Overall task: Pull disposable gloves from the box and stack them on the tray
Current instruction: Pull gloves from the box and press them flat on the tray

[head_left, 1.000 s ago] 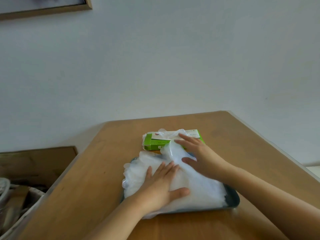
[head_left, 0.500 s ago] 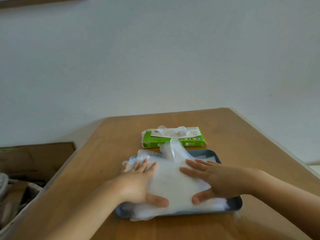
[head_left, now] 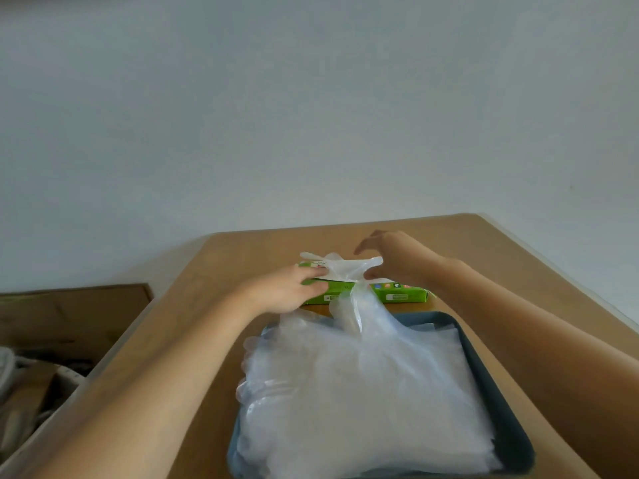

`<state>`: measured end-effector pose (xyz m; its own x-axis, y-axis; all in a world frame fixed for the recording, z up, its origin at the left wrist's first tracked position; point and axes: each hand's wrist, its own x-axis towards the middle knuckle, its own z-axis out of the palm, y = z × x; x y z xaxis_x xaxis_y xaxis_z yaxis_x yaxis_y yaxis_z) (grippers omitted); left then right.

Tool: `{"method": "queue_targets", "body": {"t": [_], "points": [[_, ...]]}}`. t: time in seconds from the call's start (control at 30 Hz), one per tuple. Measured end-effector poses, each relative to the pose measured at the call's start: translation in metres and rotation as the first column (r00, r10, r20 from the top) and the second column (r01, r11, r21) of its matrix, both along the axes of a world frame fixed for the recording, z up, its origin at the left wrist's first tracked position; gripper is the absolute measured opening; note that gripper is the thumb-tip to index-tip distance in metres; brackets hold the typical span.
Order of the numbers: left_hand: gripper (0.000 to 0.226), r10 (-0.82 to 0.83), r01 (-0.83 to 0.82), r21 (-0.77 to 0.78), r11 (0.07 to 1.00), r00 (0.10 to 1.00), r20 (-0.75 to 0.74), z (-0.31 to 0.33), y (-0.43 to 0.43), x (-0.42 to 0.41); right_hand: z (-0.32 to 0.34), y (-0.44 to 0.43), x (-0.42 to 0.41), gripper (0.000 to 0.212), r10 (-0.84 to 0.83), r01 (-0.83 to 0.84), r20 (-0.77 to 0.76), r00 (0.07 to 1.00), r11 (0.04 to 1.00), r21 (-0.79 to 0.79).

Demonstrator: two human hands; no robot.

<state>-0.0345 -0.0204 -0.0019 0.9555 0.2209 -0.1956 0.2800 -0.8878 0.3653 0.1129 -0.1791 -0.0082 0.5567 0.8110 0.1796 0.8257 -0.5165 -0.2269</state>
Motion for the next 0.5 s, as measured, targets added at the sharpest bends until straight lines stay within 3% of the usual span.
{"method": "queue_targets", "body": {"t": [0.2,0.3,0.4,0.5], "points": [[0.054,-0.045,0.050,0.046,0.998,0.993,-0.107,-0.027,0.000,0.015,-0.015,0.020,0.005,0.019,-0.052,0.050,0.033,0.998,0.997,0.067],[0.054,-0.042,0.046,0.034,0.998,0.993,-0.106,-0.028,-0.001,0.015,-0.015,0.023,0.006,0.016,-0.078,0.077,0.008,0.997,0.989,0.125],[0.052,-0.062,0.068,0.052,0.996,0.992,-0.112,-0.026,-0.003,0.013,-0.008,0.021,0.005,0.010,-0.078,0.151,-0.204,0.976,0.915,0.374],[0.051,-0.060,0.070,0.065,0.995,0.988,-0.143,-0.025,-0.004,0.012,0.016,0.011,-0.003,0.010,0.078,0.305,-0.498,0.864,0.706,0.639]]}}
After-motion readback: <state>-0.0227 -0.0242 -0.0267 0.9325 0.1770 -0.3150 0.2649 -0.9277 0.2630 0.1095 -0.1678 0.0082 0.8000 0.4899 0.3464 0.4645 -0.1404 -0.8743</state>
